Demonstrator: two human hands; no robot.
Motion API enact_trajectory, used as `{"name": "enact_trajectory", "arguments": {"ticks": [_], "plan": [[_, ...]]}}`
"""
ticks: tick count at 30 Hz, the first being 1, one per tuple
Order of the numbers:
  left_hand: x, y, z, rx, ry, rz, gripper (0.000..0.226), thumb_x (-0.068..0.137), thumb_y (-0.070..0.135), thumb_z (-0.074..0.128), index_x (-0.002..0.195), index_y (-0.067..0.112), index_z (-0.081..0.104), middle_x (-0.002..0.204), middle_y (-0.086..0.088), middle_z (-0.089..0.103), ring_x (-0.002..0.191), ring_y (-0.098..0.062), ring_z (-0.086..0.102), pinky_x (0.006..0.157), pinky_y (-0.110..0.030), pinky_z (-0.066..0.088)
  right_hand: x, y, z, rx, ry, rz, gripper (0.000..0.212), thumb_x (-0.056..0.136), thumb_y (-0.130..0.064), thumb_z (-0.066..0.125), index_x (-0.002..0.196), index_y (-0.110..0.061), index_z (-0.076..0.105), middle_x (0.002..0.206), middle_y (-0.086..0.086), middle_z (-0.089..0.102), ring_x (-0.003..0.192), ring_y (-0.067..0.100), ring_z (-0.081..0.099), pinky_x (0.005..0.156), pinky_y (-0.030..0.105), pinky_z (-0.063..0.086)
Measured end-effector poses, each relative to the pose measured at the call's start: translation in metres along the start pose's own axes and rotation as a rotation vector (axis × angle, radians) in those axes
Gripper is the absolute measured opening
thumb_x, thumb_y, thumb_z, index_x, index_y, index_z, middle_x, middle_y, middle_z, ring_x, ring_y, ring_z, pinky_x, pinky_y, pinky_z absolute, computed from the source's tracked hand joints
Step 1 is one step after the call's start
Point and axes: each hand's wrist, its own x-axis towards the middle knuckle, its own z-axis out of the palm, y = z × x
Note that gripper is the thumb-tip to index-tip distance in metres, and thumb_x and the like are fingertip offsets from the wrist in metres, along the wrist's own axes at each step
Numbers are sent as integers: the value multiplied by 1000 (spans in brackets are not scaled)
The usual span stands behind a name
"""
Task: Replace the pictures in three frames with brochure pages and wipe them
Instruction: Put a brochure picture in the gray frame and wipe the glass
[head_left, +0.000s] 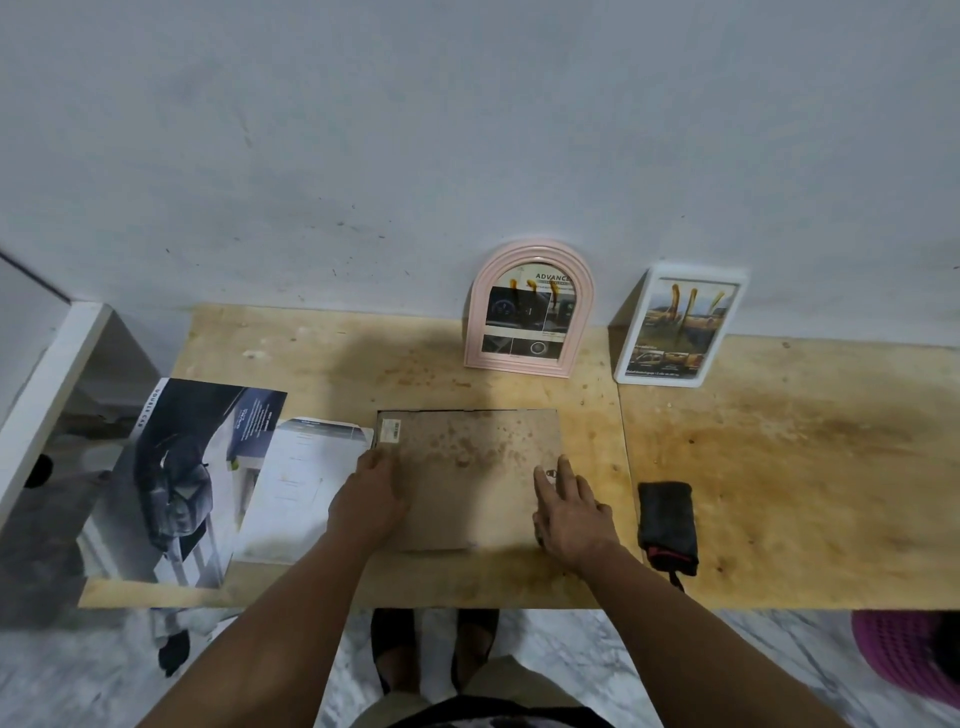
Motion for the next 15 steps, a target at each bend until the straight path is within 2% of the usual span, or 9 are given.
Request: {"name": "enact_trajectory", "arguments": {"ticks": [4,8,11,15], "plan": [[2,0,0,24,7,-8,64,85,32,67,143,19,44,157,-6,30,114,-31,63,90,-44,57,2,-4,-2,-60,-29,-8,69,106,-40,34,163,-24,-1,170,7,-20,157,37,-5,118,62,25],[4,0,2,94,-7,15,66,84,37,66,142,21,39,159,-11,22,121,-34,55,91,-46,55,13,-11,-25,-85,-49,-60,83,95,-41,52,161,-18,7,170,9,-20,157,37,-9,119,61,22],[7,0,3,154,-47,21,78,84,46,67,149,25,30,167,-11,7,133,-37,44,96,-48,53,18,-16,-35,-99,-105,-76,91,95,-44,52,163,-26,-6,170,12,-18,157,40,-10,119,63,18],[11,-1,2,223,-63,39,88,83,53,69,153,26,23,167,-10,6,135,-36,41,95,-49,54,22,-17,-32,-146,-121,-74,91,95,-49,47,162,-31,-13,169,13,-22,155,43,-13,118,66,19]]}}
